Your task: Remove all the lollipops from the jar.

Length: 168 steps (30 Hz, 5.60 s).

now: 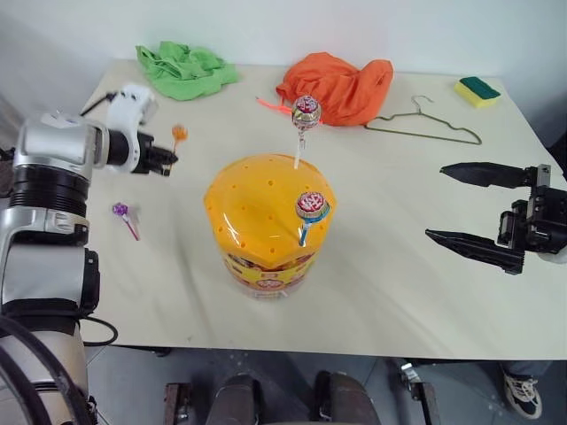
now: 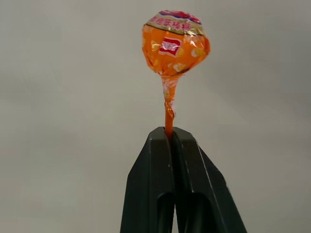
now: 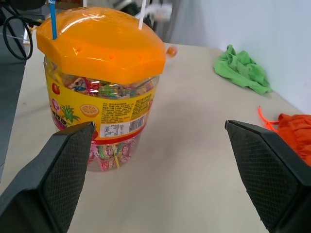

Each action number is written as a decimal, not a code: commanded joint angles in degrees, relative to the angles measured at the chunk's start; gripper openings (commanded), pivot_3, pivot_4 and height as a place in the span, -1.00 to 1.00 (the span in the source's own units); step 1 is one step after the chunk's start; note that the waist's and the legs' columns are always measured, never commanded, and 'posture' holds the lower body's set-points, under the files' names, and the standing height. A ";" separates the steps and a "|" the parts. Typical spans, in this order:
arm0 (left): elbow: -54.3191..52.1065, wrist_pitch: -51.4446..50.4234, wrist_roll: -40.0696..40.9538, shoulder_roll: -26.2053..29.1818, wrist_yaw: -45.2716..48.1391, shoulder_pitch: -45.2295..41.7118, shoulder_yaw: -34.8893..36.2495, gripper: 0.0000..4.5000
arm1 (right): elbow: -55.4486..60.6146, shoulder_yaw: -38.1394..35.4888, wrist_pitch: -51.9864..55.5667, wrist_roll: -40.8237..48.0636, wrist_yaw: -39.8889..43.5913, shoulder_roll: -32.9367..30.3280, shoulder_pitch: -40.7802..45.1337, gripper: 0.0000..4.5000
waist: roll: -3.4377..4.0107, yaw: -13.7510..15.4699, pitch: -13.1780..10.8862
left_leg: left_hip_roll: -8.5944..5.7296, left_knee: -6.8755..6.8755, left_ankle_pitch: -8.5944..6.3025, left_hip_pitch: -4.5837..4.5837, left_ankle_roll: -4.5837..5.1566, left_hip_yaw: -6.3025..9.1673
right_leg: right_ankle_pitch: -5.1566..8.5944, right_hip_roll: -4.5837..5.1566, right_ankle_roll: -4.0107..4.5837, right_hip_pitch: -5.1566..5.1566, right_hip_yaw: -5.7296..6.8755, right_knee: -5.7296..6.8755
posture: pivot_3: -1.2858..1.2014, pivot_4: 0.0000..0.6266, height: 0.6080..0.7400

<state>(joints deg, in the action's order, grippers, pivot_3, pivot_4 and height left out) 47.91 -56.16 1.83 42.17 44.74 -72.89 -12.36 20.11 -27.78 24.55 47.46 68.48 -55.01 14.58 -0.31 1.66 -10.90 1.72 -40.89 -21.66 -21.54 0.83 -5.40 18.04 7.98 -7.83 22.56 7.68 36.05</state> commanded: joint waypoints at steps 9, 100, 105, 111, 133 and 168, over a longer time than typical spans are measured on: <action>15.95 2.29 -4.99 -3.65 -8.46 -3.46 1.75 -0.99 | -0.53 0.67 -1.61 -0.55 0.68 -0.12 1.37 1.00 | -0.04 -0.35 -0.02 | 0.01 0.01 0.00 -0.01 0.00 -0.02 | 0.00 0.00 0.00 0.03 0.00 0.01 | 0.03 -0.52 1.00; -48.30 33.74 58.99 20.41 47.68 65.44 44.50 1.00 | 1.59 29.29 -0.49 -0.01 0.34 19.54 30.35 -0.99 | -0.24 -1.89 -0.13 | 0.07 0.02 -0.04 0.00 0.00 -0.03 | 0.02 0.04 0.04 0.12 -0.09 0.05 | 0.03 -0.52 1.00; -47.41 33.75 58.17 19.74 47.75 64.52 44.21 1.00 | -1.18 25.52 -0.89 1.50 0.35 20.49 33.32 -0.99 | -0.21 -1.86 -0.15 | 0.07 0.03 -0.04 0.00 0.00 -0.02 | 0.02 0.03 0.04 0.13 -0.08 0.06 | 0.03 -0.52 1.00; -46.78 33.64 57.37 18.14 47.63 61.87 42.31 1.00 | -0.62 18.38 2.66 2.25 -3.60 14.26 33.81 -0.99 | -0.20 -1.72 -0.15 | 0.06 0.04 -0.04 -0.01 -0.01 -0.02 | 0.01 0.04 0.03 0.13 -0.08 0.06 | 0.03 -0.52 1.00; -42.28 35.65 54.81 15.94 47.76 53.52 35.36 1.00 | -25.29 26.23 29.03 -24.01 -23.13 -8.79 12.37 -0.99 | -0.13 -1.97 -0.19 | 0.07 0.26 -0.04 0.05 -0.01 -0.24 | 0.02 0.05 0.04 0.21 -0.20 -0.04 | 0.03 -0.52 1.00; -42.15 32.90 54.07 14.73 47.02 49.22 36.48 1.00 | 1.93 20.03 27.71 -1.58 -10.73 1.94 33.28 0.99 | -0.02 -2.00 -0.26 | 0.06 0.28 -0.04 0.08 -0.02 -0.13 | 0.01 0.02 0.04 0.20 -0.21 -0.03 | 0.03 -0.52 1.00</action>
<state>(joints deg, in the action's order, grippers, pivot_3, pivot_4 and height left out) 5.46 -23.66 56.04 56.84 86.07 -23.14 23.39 21.43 -7.43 53.32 44.89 57.67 -53.10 46.24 -0.33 -0.34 -11.15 1.77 -40.62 -21.70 -21.48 0.81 -5.56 18.06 8.00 -7.80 22.76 7.50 36.02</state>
